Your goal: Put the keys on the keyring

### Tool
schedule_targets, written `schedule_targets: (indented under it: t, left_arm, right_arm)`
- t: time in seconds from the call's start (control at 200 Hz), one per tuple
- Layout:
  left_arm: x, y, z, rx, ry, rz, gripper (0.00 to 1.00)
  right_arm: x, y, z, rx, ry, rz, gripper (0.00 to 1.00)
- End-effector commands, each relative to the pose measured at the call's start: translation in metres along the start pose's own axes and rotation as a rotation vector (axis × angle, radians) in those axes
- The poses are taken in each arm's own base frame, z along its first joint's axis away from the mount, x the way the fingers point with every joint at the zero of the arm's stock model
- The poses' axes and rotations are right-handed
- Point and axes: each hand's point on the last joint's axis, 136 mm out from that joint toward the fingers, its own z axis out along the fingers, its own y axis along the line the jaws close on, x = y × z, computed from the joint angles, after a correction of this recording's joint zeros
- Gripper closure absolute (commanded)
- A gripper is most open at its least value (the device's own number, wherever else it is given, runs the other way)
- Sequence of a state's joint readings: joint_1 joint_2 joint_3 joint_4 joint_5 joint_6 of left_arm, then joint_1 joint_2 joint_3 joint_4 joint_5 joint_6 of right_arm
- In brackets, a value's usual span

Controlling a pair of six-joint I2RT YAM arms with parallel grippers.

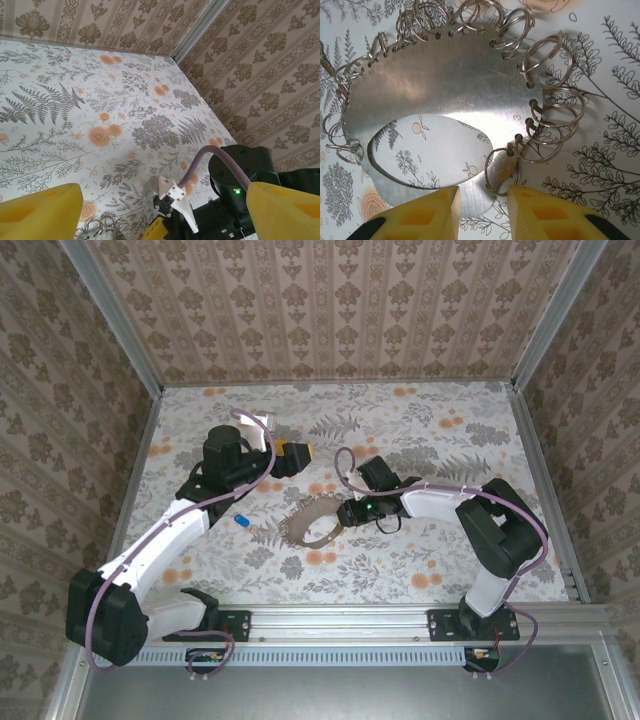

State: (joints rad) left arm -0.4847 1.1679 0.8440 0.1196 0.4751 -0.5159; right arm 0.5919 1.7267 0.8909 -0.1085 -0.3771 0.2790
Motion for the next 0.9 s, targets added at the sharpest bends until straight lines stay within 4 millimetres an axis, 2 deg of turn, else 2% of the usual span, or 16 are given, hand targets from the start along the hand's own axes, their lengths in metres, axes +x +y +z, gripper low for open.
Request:
schedule_targets:
  t: [0.0,0.33,0.895]
  left_arm:
    - [-0.0029,-0.0076,-0.0001,0.036,-0.012,0.020,0.13]
    - [-0.0023,-0.0068,0.0003,0.035,-0.011,0.019,0.13]
    - [-0.0012,-0.0028,0.0019,0.031,-0.010,0.015,0.13]
  right_arm:
    - [-0.0026,-0.0018,-0.0009,0.035,0.008,-0.029,0.69]
    - [-0.0046,-0.0032,0.0008,0.044,0.011,-0.033,0.77]
    - [-0.0026,-0.0045,0.0065,0.042,0.029,-0.033,0.77]
